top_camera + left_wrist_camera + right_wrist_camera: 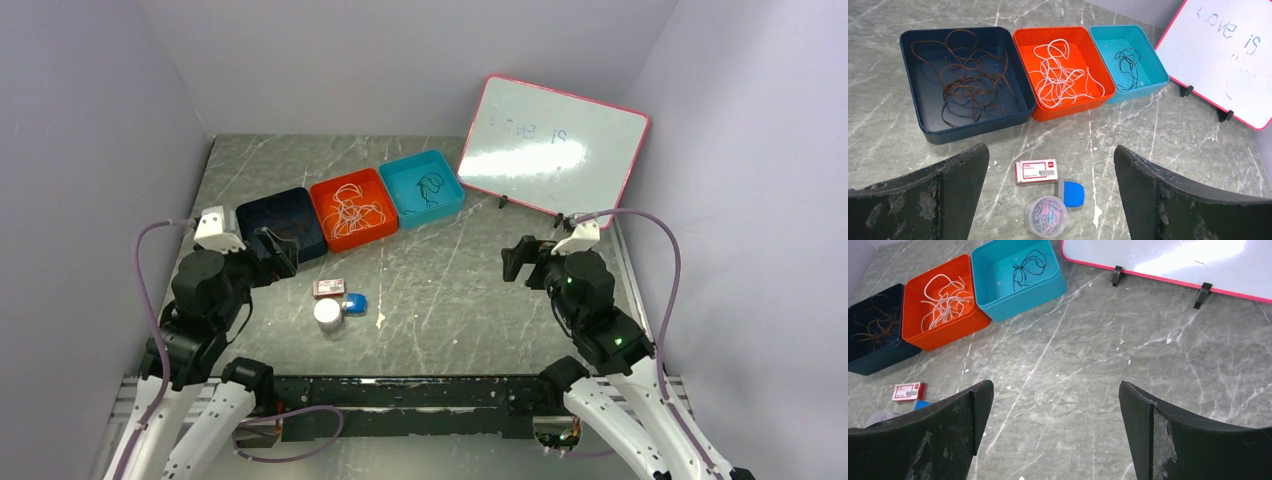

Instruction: Untangle the cables

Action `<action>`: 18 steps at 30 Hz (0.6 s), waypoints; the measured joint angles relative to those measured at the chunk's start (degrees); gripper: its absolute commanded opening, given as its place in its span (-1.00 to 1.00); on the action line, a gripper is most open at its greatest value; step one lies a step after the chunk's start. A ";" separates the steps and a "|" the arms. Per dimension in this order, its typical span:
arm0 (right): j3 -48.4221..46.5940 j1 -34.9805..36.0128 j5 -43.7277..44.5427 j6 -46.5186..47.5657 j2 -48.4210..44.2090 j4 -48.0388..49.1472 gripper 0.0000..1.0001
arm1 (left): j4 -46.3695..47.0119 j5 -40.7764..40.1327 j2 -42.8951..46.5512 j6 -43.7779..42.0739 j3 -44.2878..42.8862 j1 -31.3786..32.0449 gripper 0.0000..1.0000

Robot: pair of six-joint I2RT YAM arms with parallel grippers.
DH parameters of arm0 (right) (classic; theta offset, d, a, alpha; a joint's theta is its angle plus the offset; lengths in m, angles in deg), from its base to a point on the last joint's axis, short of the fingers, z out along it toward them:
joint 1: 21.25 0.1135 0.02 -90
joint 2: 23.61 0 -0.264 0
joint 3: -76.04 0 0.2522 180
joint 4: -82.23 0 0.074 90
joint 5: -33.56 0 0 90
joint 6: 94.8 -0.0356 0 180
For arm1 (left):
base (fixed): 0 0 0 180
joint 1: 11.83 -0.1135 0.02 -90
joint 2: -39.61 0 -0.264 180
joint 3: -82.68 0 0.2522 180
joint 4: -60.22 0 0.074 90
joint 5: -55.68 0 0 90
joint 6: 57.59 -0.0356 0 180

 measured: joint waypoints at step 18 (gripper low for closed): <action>0.09 0.00 0.04 1.16 -0.26 0.02 1.00 | -0.37 -1.44 1.31 0.50 0.00 1.36 0.99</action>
